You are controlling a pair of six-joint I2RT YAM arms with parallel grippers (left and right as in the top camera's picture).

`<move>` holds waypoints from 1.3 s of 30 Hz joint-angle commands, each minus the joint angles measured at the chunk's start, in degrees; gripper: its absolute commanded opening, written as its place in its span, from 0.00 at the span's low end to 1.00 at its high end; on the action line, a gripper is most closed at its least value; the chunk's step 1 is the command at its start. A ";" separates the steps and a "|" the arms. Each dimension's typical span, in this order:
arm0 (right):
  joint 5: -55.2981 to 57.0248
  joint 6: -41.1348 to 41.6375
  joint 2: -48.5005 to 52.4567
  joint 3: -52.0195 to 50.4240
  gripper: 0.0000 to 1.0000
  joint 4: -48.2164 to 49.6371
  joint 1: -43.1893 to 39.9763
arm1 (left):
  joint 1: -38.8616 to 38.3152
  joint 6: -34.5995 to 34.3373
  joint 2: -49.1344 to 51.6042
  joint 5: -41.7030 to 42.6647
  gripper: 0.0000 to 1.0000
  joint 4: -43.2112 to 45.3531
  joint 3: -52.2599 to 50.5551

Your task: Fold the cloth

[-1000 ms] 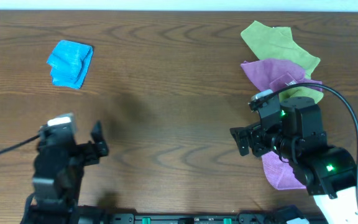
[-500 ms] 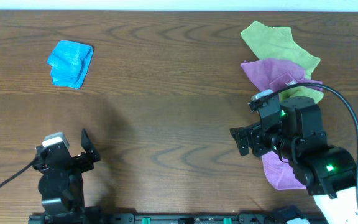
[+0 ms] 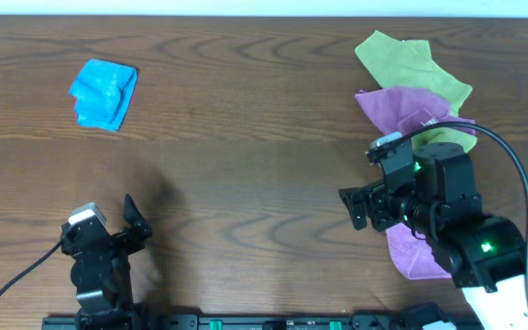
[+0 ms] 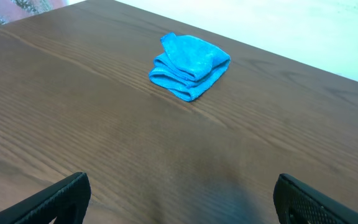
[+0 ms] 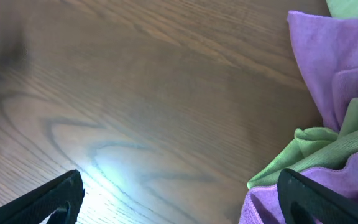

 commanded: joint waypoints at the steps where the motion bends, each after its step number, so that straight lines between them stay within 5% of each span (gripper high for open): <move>1: -0.22 0.79 -0.13 -0.09 0.99 0.09 0.22 | 0.35 1.55 -0.48 0.04 0.95 0.00 -1.36; 34: 2.40 0.07 -0.13 -0.09 0.99 0.11 0.22 | 0.37 5.16 0.04 0.13 0.95 0.02 -1.36; 39: 6.86 -3.96 -3.63 -5.14 0.99 10.56 -1.09 | 0.37 5.16 0.04 0.13 0.95 0.02 -1.36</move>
